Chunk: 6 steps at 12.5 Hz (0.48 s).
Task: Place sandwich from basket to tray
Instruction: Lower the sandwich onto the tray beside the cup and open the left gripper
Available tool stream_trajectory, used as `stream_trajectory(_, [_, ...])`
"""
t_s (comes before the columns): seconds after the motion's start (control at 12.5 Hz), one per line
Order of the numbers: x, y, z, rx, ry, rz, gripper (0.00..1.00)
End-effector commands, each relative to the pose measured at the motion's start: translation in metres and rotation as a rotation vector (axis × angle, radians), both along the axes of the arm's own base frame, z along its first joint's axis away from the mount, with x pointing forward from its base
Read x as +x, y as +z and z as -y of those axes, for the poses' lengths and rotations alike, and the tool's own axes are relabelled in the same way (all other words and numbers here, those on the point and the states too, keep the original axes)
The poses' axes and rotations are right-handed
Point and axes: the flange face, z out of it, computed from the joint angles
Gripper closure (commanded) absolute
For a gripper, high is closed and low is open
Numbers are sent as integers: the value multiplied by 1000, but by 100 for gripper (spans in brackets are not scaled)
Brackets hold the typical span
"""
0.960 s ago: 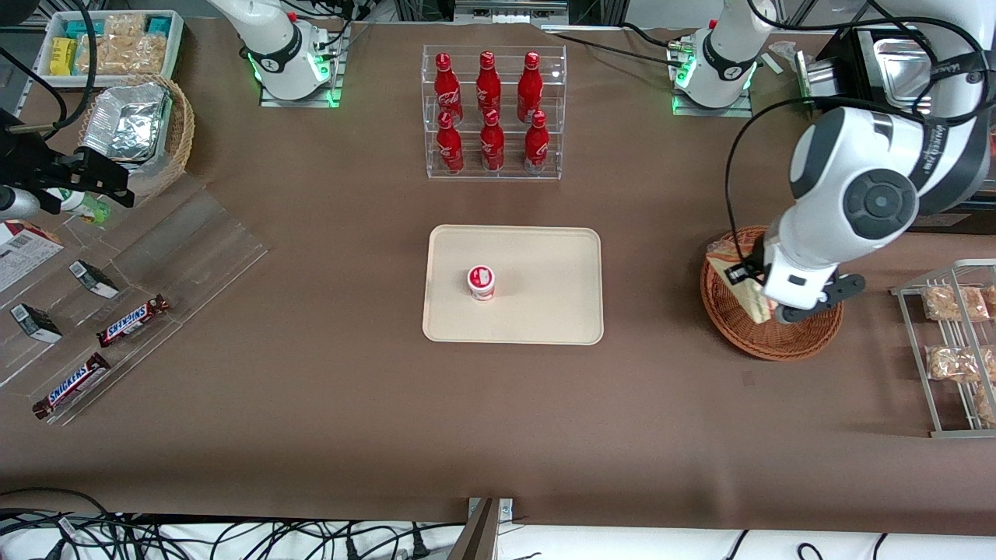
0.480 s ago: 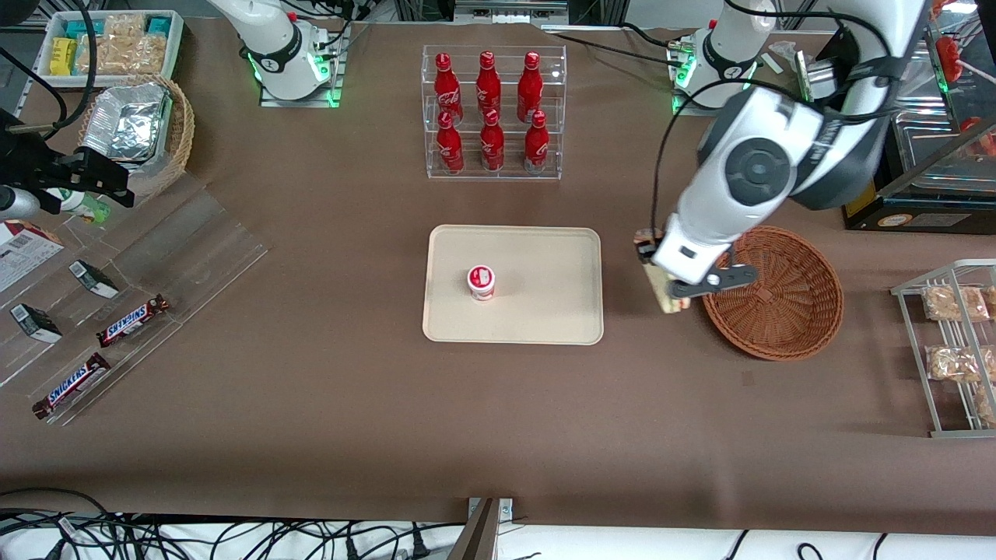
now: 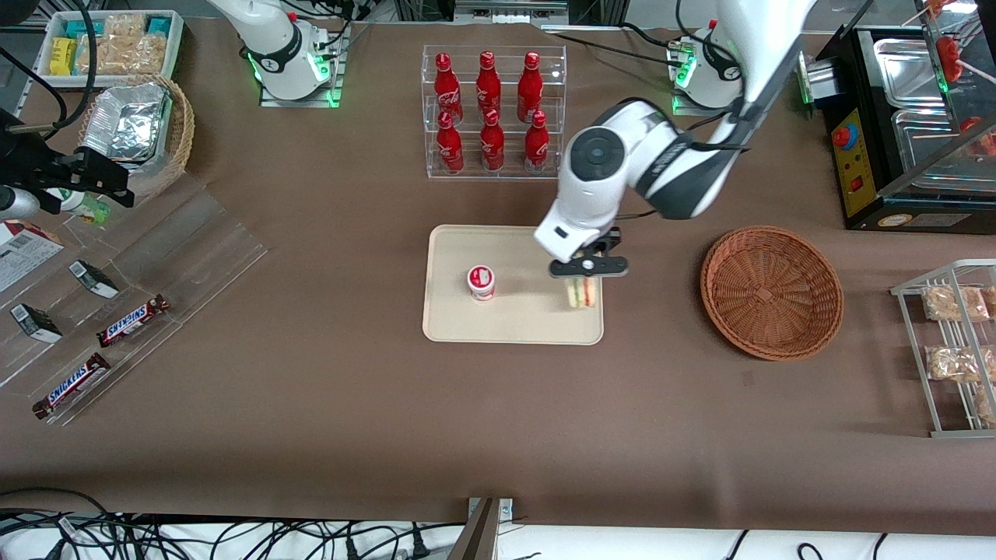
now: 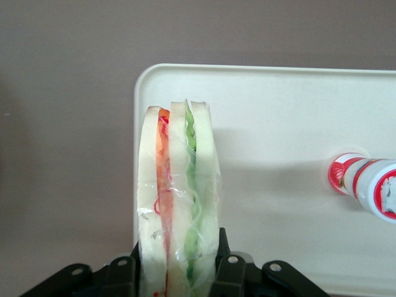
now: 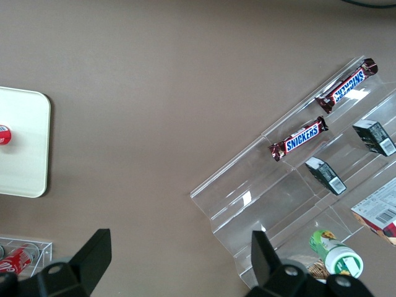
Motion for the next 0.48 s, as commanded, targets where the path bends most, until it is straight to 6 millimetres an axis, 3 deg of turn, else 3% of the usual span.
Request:
stream_trajectory(0.0, [1,-26,13,26,-38,40,57])
stream_trajectory(0.4, [3,-68,13,65,-60,77,57])
